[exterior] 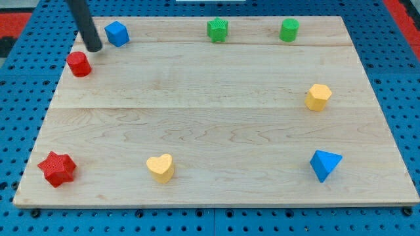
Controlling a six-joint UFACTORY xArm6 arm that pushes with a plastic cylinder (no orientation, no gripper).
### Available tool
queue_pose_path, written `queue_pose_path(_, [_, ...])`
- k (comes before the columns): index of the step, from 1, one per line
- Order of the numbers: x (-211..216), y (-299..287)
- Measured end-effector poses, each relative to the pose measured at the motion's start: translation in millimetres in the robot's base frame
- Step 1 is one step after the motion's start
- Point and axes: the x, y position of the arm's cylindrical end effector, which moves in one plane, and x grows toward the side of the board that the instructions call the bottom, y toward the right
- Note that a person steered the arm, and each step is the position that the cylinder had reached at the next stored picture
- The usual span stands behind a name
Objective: Nudge the blue cube up a bit
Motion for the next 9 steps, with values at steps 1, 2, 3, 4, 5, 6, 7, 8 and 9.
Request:
queue_pose_path(1, [-8,21])
queue_pose_path(2, [-8,20])
queue_pose_path(3, [-4,20])
queue_pose_path(4, [-4,20])
queue_pose_path(5, [-5,20])
queue_pose_path(6, [-5,20])
queue_pose_path(7, [4,20])
queue_pose_path(8, [10,20])
queue_pose_path(9, [11,20])
